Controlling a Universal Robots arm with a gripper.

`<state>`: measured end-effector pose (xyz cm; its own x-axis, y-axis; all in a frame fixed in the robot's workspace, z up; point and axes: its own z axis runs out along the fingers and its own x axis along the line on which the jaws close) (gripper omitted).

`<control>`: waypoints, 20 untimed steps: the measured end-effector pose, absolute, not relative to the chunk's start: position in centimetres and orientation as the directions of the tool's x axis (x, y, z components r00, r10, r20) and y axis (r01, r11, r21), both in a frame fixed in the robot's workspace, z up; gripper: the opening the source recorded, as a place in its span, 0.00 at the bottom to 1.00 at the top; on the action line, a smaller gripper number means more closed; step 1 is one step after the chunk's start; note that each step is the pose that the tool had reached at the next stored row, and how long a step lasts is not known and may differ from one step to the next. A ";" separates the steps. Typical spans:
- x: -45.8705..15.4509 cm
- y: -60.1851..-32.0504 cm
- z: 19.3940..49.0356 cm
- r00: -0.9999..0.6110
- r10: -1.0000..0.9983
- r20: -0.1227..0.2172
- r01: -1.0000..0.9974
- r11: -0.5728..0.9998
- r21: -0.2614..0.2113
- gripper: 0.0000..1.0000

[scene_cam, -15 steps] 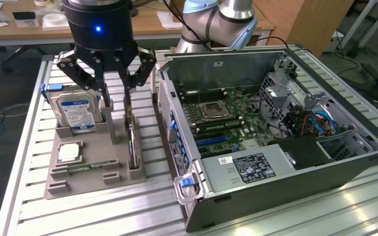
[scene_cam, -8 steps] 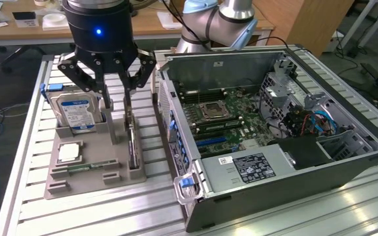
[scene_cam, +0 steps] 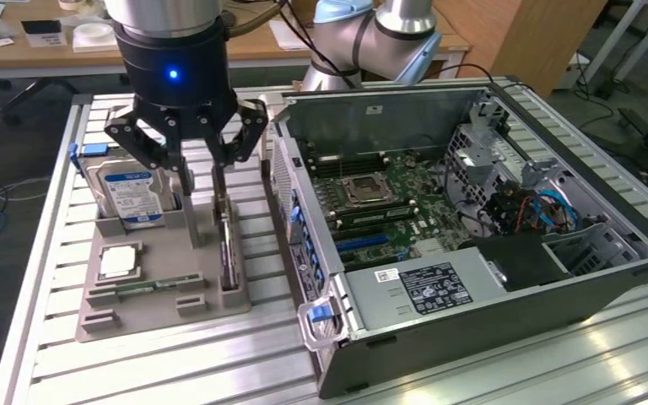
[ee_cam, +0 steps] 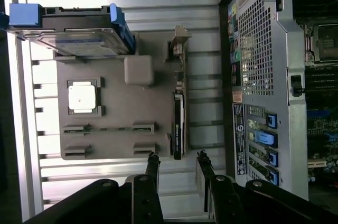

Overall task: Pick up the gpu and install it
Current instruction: 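Pick up the gpu and move the gpu toward the slot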

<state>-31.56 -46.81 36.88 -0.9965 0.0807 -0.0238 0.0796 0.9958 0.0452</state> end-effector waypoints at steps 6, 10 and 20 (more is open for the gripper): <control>-31.6 -46.8 36.4 -0.996 0.081 -0.024 0.080 0.996 0.045 0.42; -31.6 -46.8 36.4 -0.996 0.081 -0.024 0.080 0.996 0.045 0.42; -31.6 -46.8 35.2 -0.996 0.081 -0.024 0.080 0.996 0.046 0.42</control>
<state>-31.56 -46.81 35.24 -0.9965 0.0808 -0.0235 0.0797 0.9958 0.0457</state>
